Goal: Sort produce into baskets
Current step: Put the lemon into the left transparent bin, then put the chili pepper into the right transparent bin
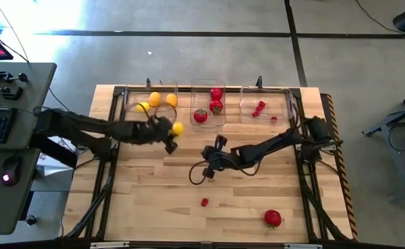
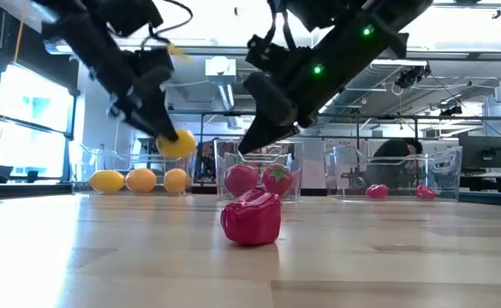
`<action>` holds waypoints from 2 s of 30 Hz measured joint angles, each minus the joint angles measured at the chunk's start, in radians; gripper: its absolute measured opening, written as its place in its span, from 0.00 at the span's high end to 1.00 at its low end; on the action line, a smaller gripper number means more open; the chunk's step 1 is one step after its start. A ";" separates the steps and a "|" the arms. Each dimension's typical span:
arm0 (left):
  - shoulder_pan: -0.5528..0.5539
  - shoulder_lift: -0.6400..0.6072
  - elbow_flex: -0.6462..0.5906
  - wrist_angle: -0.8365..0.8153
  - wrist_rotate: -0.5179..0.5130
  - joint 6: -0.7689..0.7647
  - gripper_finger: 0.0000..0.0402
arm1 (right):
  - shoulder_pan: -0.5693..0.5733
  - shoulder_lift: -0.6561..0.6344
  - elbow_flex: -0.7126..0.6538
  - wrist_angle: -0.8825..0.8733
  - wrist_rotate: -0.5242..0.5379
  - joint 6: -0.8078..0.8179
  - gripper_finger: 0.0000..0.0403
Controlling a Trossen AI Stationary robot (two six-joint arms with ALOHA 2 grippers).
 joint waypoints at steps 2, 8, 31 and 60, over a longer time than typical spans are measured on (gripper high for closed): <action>0.048 -0.066 0.041 -0.091 -0.016 0.023 0.64 | 0.003 0.000 0.000 -0.002 0.000 0.000 1.00; 0.255 -0.165 0.184 -0.353 -0.024 0.055 0.64 | 0.004 0.000 -0.001 -0.016 -0.003 0.000 1.00; 0.788 0.202 0.241 -0.334 0.433 0.410 0.64 | 0.003 0.001 -0.001 -0.017 -0.008 -0.026 1.00; 0.687 0.126 0.266 -0.320 0.317 0.445 0.33 | 0.003 0.002 -0.012 -0.011 0.030 -0.055 1.00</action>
